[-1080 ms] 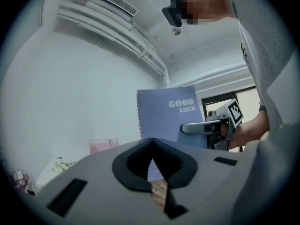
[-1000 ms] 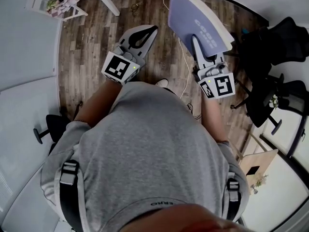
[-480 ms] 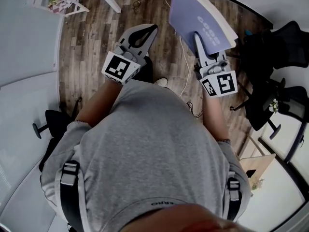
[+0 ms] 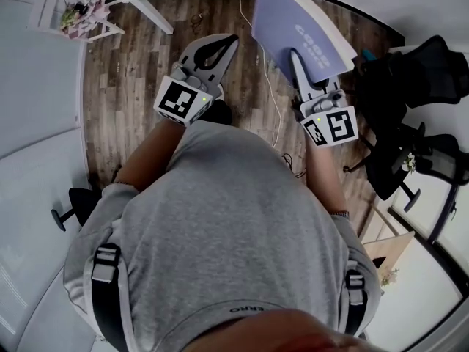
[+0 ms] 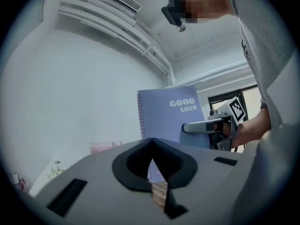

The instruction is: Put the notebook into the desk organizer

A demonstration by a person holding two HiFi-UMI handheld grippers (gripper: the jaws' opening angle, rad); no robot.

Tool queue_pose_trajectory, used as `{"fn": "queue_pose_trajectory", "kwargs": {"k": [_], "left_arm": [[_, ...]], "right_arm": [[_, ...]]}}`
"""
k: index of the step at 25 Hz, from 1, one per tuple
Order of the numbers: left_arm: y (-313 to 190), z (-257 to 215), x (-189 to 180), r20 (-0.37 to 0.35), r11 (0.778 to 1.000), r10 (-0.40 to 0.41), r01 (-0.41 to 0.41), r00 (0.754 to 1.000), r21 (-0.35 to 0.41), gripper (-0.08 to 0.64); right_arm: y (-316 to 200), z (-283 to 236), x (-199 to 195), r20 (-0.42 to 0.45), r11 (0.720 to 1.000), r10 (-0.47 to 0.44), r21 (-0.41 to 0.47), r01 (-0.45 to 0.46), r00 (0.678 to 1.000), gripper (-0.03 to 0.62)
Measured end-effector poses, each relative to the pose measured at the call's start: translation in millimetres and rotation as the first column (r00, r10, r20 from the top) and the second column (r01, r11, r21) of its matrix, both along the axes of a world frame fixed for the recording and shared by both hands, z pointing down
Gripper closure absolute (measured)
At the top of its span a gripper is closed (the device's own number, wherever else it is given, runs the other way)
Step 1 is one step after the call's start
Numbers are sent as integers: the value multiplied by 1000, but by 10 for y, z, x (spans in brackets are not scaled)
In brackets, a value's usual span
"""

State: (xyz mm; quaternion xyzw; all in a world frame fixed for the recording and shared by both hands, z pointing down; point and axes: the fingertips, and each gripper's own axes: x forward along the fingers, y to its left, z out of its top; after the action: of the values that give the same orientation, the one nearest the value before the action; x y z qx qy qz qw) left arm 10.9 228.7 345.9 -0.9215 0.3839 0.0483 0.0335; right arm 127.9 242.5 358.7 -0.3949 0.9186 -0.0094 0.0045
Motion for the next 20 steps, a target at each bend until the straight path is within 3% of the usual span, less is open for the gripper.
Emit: {"fn": "queue_pose_trajectory", "kwargs": {"k": [14,20], "left_arm": [[-1148,-48,-340,-27,997,70,-71,997,-37,540],[-1495,-44,-459,-9,995,97,-97,995,-32,540]], "right_arm": [[-1080,-53,-439,-29,999,30,-12,-30,999,552],[-1411,6,-537,-3,998,57,-39,-57,998,552]]}}
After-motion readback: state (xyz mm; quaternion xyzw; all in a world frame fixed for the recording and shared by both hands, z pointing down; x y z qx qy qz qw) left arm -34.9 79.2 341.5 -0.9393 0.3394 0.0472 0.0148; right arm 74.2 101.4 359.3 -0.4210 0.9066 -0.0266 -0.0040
